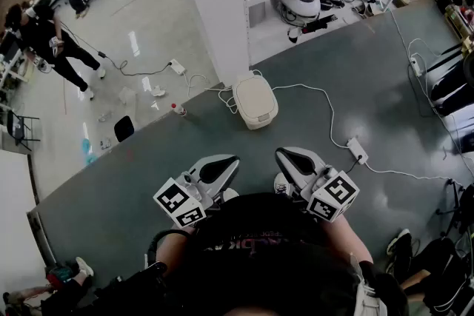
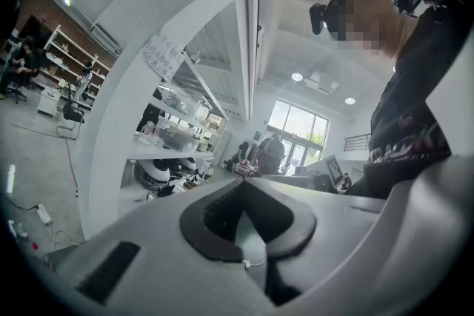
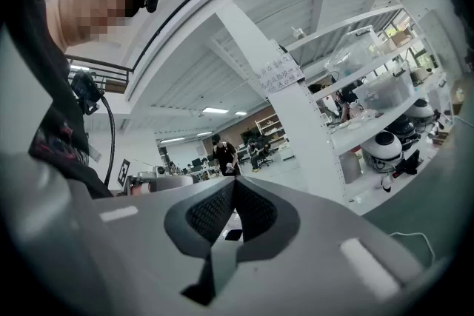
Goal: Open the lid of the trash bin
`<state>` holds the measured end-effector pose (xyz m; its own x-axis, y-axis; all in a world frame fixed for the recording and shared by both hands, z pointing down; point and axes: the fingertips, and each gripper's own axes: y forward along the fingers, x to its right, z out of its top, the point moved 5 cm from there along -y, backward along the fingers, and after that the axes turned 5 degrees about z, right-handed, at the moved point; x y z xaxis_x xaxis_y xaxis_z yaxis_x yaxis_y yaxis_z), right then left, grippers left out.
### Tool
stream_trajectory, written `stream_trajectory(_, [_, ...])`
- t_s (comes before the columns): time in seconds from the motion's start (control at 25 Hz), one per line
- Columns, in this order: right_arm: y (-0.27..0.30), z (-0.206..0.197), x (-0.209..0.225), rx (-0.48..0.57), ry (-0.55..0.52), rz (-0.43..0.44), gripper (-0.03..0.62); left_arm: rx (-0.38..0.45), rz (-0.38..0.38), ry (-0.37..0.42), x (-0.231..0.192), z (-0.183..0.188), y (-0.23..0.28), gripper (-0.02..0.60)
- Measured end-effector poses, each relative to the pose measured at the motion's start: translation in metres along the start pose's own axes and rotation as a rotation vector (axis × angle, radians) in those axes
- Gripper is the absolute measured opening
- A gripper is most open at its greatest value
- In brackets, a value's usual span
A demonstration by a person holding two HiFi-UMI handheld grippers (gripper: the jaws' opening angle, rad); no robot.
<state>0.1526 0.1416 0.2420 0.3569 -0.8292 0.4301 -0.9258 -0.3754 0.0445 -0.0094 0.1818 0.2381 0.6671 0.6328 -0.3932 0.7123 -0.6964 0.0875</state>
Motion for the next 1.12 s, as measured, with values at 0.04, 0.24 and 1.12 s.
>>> stream_trajectory(0.04, [-0.001,0.0,0.0,-0.001,-0.001,-0.002,0.008,0.002,0.0,-0.001,0.0,0.0,0.0,0.002])
stream_trajectory(0.24, [0.0,-0.002,-0.001,-0.003,-0.006,-0.003,0.008,0.008,-0.004,-0.004,-0.001,-0.001,-0.001,0.002])
stream_trajectory(1.12, [0.004,0.0,-0.016,0.006,-0.021,0.007,0.008,0.001,0.019,0.057,0.002,-0.007,-0.019,0.002])
